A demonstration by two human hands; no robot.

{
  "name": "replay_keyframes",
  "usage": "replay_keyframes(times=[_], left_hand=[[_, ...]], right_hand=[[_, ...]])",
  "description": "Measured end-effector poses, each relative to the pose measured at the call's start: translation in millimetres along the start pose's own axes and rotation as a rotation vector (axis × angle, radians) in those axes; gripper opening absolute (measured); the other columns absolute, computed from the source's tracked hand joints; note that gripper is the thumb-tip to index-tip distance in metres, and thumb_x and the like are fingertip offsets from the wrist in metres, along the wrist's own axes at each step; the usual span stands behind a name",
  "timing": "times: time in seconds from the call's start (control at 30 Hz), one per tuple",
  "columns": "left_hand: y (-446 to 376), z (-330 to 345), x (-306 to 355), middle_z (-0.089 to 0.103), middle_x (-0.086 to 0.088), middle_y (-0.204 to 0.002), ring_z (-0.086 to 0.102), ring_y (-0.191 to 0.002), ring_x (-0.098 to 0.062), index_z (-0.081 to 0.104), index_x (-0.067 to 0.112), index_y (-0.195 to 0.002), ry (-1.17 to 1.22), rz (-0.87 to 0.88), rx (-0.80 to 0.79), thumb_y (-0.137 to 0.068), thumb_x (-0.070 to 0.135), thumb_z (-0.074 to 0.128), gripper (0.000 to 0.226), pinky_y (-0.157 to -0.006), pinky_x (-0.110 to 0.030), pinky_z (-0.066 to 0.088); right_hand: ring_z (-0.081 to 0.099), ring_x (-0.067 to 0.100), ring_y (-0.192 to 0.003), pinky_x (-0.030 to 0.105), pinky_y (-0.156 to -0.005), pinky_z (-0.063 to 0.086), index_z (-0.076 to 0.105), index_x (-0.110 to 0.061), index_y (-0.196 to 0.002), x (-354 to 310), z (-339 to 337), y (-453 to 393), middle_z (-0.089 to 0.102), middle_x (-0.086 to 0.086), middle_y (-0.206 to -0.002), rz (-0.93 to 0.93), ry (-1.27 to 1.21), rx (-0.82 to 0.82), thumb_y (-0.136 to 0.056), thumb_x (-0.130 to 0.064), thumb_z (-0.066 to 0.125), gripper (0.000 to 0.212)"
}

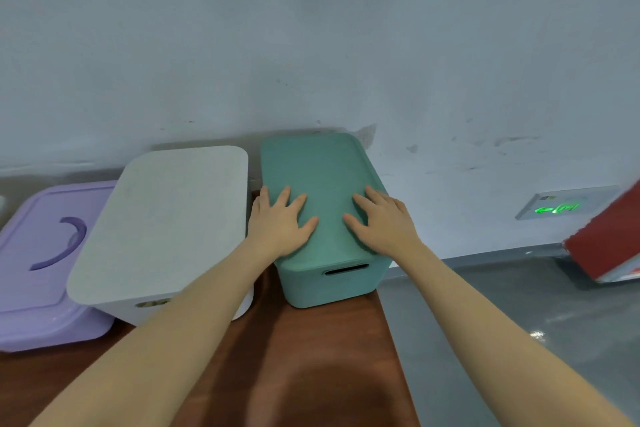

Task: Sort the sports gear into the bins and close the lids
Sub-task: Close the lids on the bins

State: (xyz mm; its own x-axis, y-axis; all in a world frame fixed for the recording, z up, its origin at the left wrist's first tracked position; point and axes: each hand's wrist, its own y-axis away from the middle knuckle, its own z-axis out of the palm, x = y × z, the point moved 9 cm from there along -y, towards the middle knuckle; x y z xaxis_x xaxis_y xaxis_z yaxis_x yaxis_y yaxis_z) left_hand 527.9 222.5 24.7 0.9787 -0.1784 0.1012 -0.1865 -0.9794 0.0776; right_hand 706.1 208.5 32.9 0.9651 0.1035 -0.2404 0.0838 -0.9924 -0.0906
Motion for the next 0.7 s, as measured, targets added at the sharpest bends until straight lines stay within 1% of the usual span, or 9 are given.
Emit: replay_keyframes(times=[0.1, 0.23, 0.4, 0.57, 0.7], left_hand=[[-19.7, 1.9, -5.2, 0.009, -0.002, -0.157, -0.003, -0.141, -0.039, 0.015, 0.034, -0.147, 0.011, -0.015, -0.013, -0.090, 0.064, 0.024, 0.065, -0.116, -0.046, 0.005], [-47.6, 3.6, -12.1, 0.003, -0.004, -0.157, -0.009, -0.141, -0.039, 0.011, 0.034, -0.148, 0.024, -0.052, -0.004, -0.090, 0.064, 0.022, 0.066, -0.116, -0.047, 0.002], [-88.1, -1.2, -23.4, 0.000, -0.009, -0.157, -0.009, -0.141, -0.038, 0.009, 0.032, -0.148, 0.007, -0.120, 0.025, -0.090, 0.065, 0.021, 0.068, -0.116, -0.046, 0.002], [-107.4, 1.8, -32.5, -0.003, -0.010, -0.157, -0.011, -0.141, -0.037, 0.005, 0.034, -0.148, -0.005, -0.104, 0.030, -0.088, 0.068, 0.018, 0.070, -0.116, -0.045, 0.001], [-105.7, 1.3, -33.4, -0.001, -0.009, -0.157, -0.010, -0.142, -0.035, 0.006, 0.035, -0.148, -0.021, -0.086, 0.034, -0.088, 0.068, 0.019, 0.070, -0.116, -0.044, -0.002]], right_hand=[[0.013, 0.022, -0.142, 0.038, -0.114, 0.010, 0.028, -0.026, -0.145, 0.2, 6.5, -25.3, 0.020, 0.004, -0.155, -0.006, 0.034, -0.082, -0.093, -0.055, 0.034, 0.060], [0.012, 0.021, -0.143, 0.037, -0.114, 0.010, 0.026, -0.028, -0.146, 6.3, 5.9, -61.5, 0.019, 0.001, -0.155, -0.047, 0.070, -0.109, -0.093, -0.056, 0.034, 0.061], [0.009, 0.020, -0.144, 0.037, -0.115, 0.008, 0.022, -0.030, -0.147, 7.9, 9.5, -109.5, 0.016, 0.000, -0.156, -0.088, 0.118, -0.123, -0.091, -0.061, 0.031, 0.065], [-0.004, 0.019, -0.145, 0.035, -0.116, 0.001, 0.014, -0.032, -0.149, 13.4, 22.8, -129.2, 0.005, 0.000, -0.158, -0.053, 0.033, -0.123, -0.089, -0.065, 0.029, 0.070], [-0.005, 0.021, -0.144, 0.034, -0.116, -0.001, 0.013, -0.031, -0.149, 13.3, 27.9, -128.0, 0.003, 0.002, -0.158, -0.038, 0.014, -0.124, -0.090, -0.064, 0.030, 0.070]])
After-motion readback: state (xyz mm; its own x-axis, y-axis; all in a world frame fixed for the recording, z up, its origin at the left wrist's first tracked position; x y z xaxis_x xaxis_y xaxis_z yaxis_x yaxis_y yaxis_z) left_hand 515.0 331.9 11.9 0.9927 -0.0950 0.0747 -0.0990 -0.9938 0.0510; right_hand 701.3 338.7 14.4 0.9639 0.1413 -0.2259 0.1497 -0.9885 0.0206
